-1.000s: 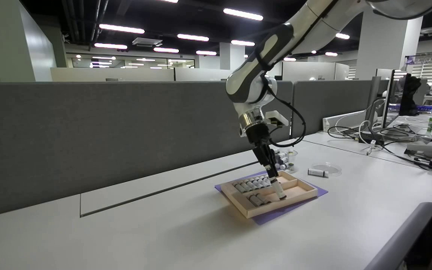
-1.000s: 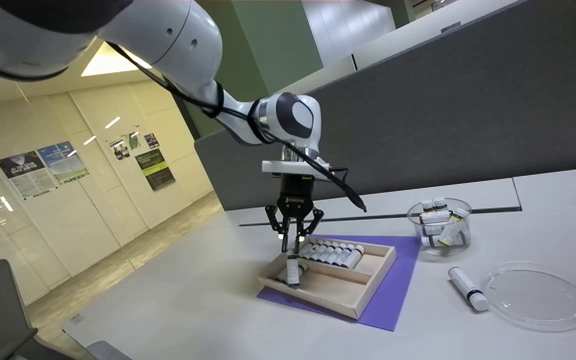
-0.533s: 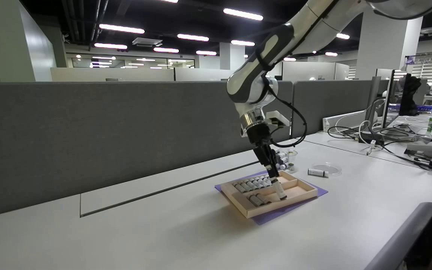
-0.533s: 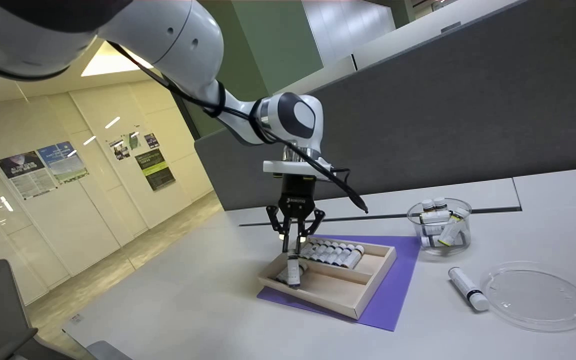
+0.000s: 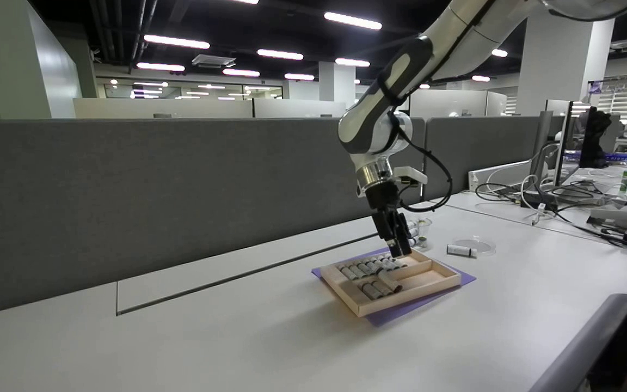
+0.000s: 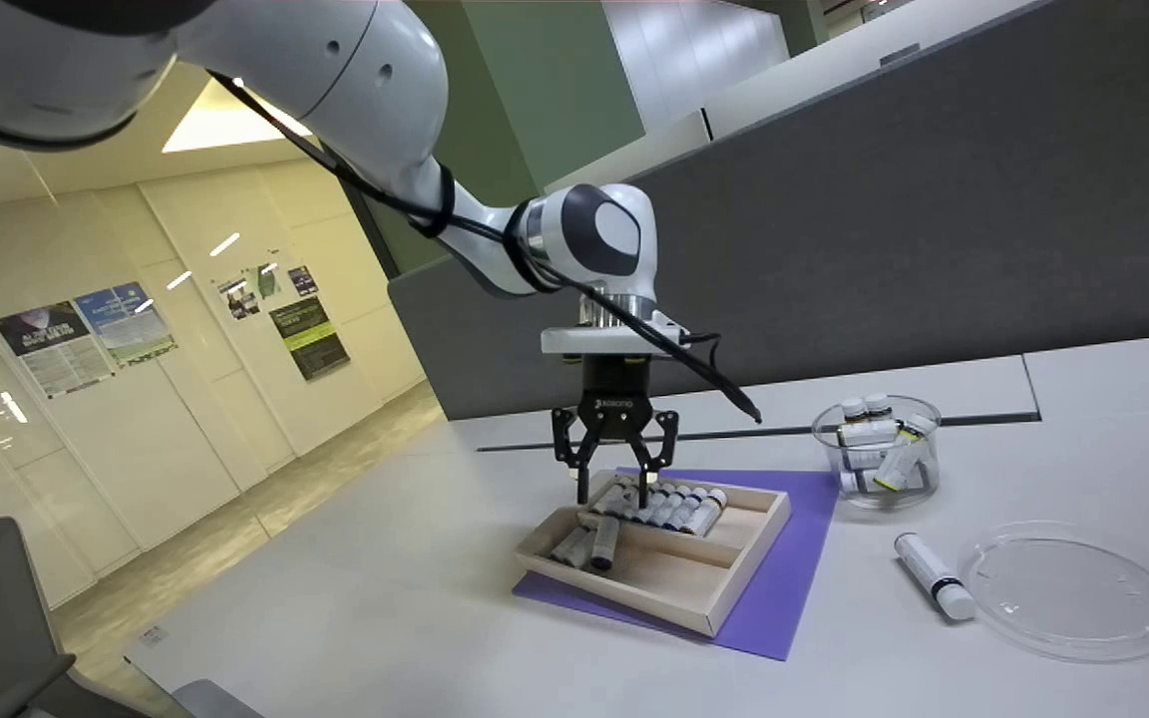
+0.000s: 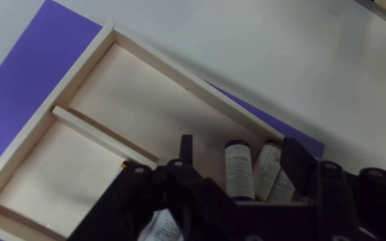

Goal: Remove one bottle from the container on the right and place it on the bottom right side of the tray

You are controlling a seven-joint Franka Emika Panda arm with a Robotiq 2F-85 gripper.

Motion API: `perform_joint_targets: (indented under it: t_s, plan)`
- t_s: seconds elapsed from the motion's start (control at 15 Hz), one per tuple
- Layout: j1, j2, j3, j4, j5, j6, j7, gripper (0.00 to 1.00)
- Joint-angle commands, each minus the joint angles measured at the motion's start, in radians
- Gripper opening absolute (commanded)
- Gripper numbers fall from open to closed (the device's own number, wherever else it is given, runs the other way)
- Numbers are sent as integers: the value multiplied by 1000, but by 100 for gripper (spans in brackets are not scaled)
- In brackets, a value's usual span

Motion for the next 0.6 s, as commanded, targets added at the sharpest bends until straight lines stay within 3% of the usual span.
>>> perform_joint_targets:
  t_s: [0.0,0.27,0.33,0.53]
  plan:
    - [-8,-93,-28,-121,-37,102,39,36]
    - [-5,-115,-58,-158,-66,241,81,5]
    - [1,-114,-63,-157,-73,266,95,0]
    - [14,-104,-61,-140,-86,306,130,0]
